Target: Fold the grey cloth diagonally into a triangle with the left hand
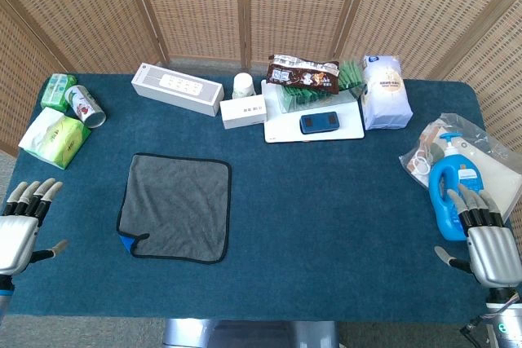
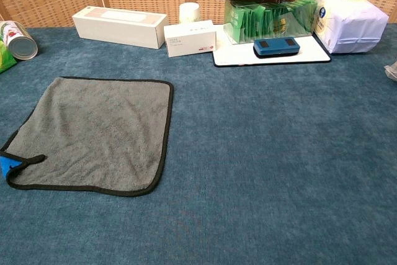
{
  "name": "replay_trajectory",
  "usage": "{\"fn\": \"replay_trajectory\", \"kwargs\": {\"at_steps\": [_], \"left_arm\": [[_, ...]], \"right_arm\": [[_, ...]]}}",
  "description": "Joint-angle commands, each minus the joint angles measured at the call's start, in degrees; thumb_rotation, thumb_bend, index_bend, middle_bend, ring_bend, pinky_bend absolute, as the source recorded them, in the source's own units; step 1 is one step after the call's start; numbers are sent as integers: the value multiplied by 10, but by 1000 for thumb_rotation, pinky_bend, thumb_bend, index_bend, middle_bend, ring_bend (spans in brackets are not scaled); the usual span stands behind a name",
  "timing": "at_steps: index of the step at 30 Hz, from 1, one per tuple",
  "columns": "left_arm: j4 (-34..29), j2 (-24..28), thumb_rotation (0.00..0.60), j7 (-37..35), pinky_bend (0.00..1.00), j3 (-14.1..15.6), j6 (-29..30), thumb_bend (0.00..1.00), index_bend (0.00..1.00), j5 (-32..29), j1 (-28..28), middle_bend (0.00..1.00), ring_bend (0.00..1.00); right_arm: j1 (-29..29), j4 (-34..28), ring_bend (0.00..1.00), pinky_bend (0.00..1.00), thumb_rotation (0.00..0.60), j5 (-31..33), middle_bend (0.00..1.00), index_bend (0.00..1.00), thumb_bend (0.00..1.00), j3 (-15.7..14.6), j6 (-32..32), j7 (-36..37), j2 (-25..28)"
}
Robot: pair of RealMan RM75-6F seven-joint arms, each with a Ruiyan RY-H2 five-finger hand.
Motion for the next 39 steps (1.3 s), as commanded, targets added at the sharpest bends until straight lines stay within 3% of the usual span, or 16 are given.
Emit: {"fn": "replay_trajectory", "kwargs": {"at_steps": [1, 8, 10, 15, 26, 39], "left_arm": [[0, -1, 600, 1, 0, 1, 0, 139, 0, 1, 0, 0, 0], [0, 2, 600, -3, 0, 6, 0, 139, 0, 12, -1, 0, 0], [7, 9, 600, -18, 0, 17, -17, 140, 0, 43, -17, 0, 0], [56, 3, 600, -15, 0, 34, -39, 140, 4, 102, -47, 0, 0], [141, -12, 600, -53, 0, 65, -65, 139, 86, 167, -88, 0, 0], [170, -45, 600, -25, 0, 92, -97, 140, 139, 187, -107, 0, 0]], "right_arm": [[-1, 0, 0, 0, 600, 0, 0, 0, 0, 0, 1, 2, 1], [-1, -1, 0, 0, 600, -1, 0, 0, 0, 0, 2, 8, 3], [-1, -2, 0, 0, 600, 0, 0, 0, 0, 2, 3, 9, 3], [2, -4, 0, 0, 600, 7, 0, 0, 0, 4, -4, 1, 1], [-1, -4, 0, 0, 600, 12, 0, 0, 0, 2, -6, 2, 1], [0, -4, 0, 0, 600, 14, 0, 0, 0, 1, -12, 4, 1]]}}
